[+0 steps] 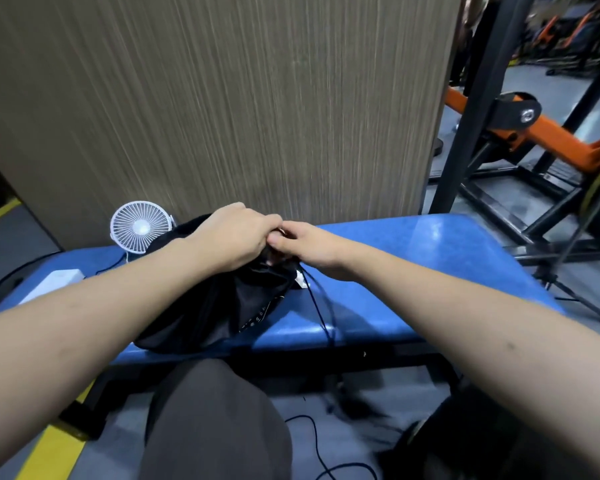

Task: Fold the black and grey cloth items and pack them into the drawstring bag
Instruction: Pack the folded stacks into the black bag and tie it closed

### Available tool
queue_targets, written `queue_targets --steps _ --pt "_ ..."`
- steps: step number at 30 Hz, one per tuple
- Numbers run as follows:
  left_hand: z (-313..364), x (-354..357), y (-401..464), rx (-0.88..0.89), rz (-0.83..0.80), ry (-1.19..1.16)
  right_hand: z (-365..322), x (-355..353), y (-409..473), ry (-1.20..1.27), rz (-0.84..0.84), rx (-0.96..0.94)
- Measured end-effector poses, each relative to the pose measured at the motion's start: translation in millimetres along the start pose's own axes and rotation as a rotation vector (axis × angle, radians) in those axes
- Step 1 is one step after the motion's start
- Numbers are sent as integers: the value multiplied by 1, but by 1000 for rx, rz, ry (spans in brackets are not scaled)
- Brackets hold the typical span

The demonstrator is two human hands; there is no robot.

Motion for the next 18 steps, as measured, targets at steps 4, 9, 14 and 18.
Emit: queue_targets --steps 4,9,14,18 --pt "-24 0 -7 -41 -14 -77 -19 -2 -3 -39 104 15" --pt "-13 4 -12 11 -9 -37 -52 -27 -15 -1053 230 36" --pt "-30 -7 -18 -75 -37 4 -68 -49 -22 -1188 265 -9" --pt "-33 -1 -17 -127 -80 -50 -58 -47 -14 -1176 274 41"
Point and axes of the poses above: each hand's wrist, its own y-axis towards the middle knuckle, its own x-axis out of the palm, z = x × y, the point moved 9 cm from there along y, towards the middle knuckle, and after that the axes turned 11 degrees about -z, right-handed, at the moved point
